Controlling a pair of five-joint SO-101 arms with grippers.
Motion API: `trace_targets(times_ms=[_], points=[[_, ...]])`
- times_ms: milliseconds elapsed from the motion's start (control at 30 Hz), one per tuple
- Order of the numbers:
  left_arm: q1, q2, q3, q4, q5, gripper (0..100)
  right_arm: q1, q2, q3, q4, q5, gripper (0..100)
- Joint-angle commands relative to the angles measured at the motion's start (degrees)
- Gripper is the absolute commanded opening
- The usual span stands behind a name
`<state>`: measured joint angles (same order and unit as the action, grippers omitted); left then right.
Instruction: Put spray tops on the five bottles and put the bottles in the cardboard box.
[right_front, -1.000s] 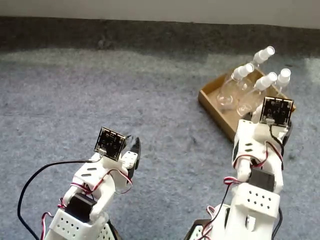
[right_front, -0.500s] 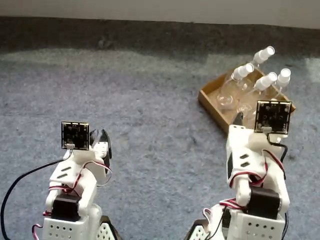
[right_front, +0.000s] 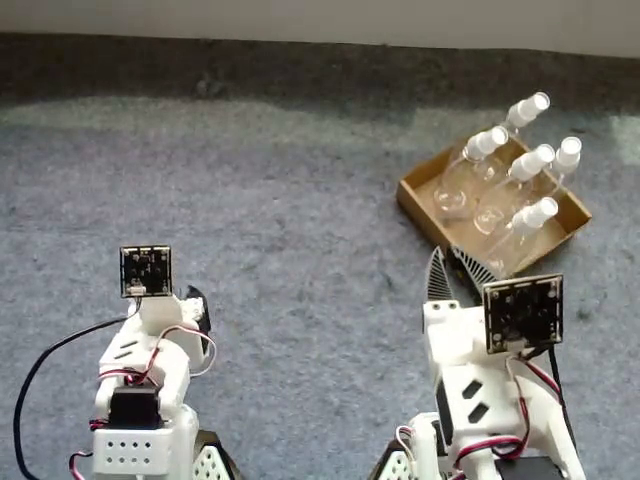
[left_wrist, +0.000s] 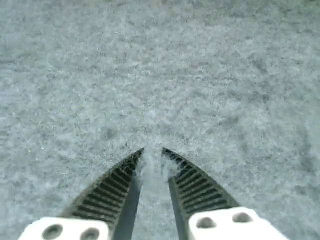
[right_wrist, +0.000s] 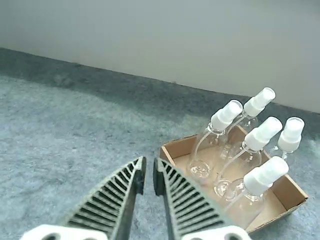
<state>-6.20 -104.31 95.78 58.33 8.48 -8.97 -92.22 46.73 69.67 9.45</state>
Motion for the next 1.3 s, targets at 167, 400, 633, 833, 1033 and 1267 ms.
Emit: trace_targets(times_ms=[167, 400, 633, 833, 1033, 1267], points=[[2.6, -0.1, 1.3, 8.6, -1.8, 0, -0.9, -7.5, 9.6, 1.0, -0.1, 0.5], [5.6, -0.1, 1.3, 15.8, -19.3, 0, -1.0, -13.1, 20.4, 1.0, 0.0, 0.5], [5.4, 0.0, 1.3, 17.1, -13.9, 0, -8.0, -13.1, 23.3, 1.0, 9.1, 0.5], [3.5, 0.0, 1.3, 17.0, -13.9, 0, -10.2, -13.1, 31.9, -1.5, 12.7, 0.5], [-0.3, 0.0, 1.3, 17.0, -13.8, 0, -10.1, -13.1, 44.7, -10.0, 12.4, 0.6], [-0.3, 0.0, 1.3, 17.0, -13.8, 0, -10.0, -13.1, 50.7, -12.4, 12.3, 0.6]])
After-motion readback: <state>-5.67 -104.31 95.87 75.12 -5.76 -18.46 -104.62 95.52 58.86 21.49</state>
